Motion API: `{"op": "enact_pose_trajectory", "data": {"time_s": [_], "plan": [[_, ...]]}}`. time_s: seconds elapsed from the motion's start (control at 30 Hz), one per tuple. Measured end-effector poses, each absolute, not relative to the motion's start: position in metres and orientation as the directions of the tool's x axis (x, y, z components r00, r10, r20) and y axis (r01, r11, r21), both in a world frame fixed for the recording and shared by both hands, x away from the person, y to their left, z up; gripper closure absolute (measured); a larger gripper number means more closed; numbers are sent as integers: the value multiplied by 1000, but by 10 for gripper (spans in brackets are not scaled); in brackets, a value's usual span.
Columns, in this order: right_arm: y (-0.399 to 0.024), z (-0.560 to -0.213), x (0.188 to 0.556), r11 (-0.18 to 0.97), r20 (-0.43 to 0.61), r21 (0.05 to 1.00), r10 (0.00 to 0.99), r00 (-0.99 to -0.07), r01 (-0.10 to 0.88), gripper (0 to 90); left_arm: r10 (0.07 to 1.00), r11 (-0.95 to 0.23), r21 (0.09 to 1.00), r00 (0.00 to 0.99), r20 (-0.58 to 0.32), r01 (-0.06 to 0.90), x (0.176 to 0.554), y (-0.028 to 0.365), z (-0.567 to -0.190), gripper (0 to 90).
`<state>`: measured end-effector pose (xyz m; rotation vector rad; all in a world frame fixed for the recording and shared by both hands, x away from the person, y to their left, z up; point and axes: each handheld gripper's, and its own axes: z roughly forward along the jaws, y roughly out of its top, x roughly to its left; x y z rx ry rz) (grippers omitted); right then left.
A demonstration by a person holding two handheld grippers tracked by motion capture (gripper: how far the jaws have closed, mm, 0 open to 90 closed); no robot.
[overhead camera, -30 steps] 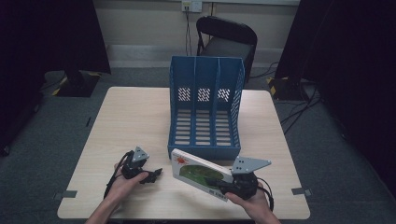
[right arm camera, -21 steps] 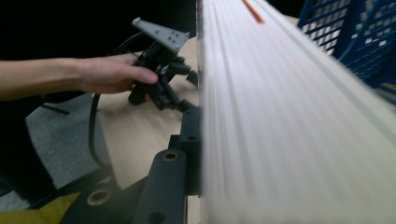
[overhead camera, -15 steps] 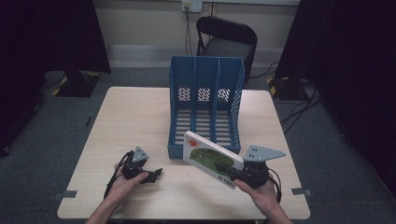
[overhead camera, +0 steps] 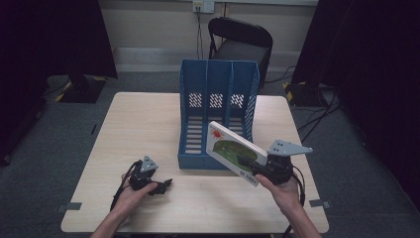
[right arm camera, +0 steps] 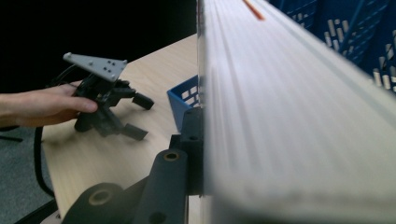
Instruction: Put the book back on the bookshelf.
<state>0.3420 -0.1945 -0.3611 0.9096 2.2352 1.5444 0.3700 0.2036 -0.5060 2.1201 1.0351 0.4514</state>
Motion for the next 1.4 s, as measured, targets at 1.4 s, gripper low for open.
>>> {"op": "enact_pose_trajectory", "data": {"time_s": [1.4], "plan": [[-208, -345, 390, 112, 68, 928, 887, -457, 355, 767, 787, -417, 733, 617, -4, 537, 371, 203, -506, 106]]}}
